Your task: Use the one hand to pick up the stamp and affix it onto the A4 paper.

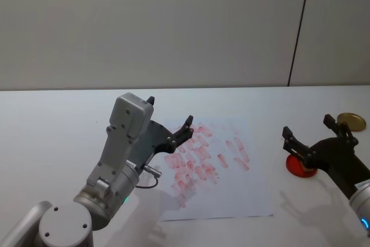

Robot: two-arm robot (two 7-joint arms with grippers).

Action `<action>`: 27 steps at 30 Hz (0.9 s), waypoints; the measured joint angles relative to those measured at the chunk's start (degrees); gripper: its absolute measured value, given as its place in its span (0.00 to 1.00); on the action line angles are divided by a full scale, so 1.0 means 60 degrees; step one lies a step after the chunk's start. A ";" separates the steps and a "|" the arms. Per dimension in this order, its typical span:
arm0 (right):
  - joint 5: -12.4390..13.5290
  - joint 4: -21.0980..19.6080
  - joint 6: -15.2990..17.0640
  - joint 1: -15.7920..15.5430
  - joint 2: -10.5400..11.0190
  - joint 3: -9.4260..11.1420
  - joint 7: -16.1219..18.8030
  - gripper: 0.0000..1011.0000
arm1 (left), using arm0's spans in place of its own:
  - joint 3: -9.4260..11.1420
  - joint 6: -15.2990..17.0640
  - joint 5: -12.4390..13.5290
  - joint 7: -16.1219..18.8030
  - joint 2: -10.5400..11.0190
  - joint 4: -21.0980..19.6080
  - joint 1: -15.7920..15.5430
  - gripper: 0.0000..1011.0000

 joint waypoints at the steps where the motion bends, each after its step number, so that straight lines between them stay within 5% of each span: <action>1: 0.0000 0.0000 -0.0001 0.0000 0.0000 0.0001 0.0000 0.99 | 0.0000 0.0000 0.0000 0.0000 0.0000 0.0000 0.0000 0.98; 9: 0.0000 -0.0001 0.0135 -0.0010 0.0007 0.0026 -0.0060 0.99 | 0.0000 0.0000 0.0000 0.0000 0.0000 0.0000 0.0000 0.98; 27: 0.0402 0.0230 0.1663 0.0200 -0.0002 0.0271 -0.0629 0.99 | 0.0000 0.0000 0.0000 0.0000 0.0000 0.0000 0.0000 0.98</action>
